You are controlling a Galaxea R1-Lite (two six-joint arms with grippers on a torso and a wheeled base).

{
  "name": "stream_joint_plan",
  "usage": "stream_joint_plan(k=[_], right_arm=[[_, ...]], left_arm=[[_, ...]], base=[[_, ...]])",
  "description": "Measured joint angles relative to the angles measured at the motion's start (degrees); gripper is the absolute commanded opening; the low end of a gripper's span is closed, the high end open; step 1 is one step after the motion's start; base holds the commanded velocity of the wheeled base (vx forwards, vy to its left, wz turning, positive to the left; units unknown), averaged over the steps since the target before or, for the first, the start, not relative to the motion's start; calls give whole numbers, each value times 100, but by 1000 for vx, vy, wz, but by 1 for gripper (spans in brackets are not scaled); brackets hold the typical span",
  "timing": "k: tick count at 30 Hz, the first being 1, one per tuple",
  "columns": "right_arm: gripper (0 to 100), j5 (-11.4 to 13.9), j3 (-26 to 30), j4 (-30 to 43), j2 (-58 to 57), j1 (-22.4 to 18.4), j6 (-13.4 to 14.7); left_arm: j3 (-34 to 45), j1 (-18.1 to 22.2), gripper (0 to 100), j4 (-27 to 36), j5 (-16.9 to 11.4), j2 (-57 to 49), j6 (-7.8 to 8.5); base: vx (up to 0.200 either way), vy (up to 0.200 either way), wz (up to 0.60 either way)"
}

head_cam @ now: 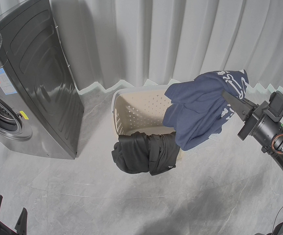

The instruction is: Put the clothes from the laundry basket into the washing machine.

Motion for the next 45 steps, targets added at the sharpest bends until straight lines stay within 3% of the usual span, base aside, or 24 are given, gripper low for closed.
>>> stream_joint_plan(k=[45], right_arm=[[0,-16,96,-13,63,88,9]], left_arm=[[0,0,100,1,0,0,0]], base=[[0,200,0]])
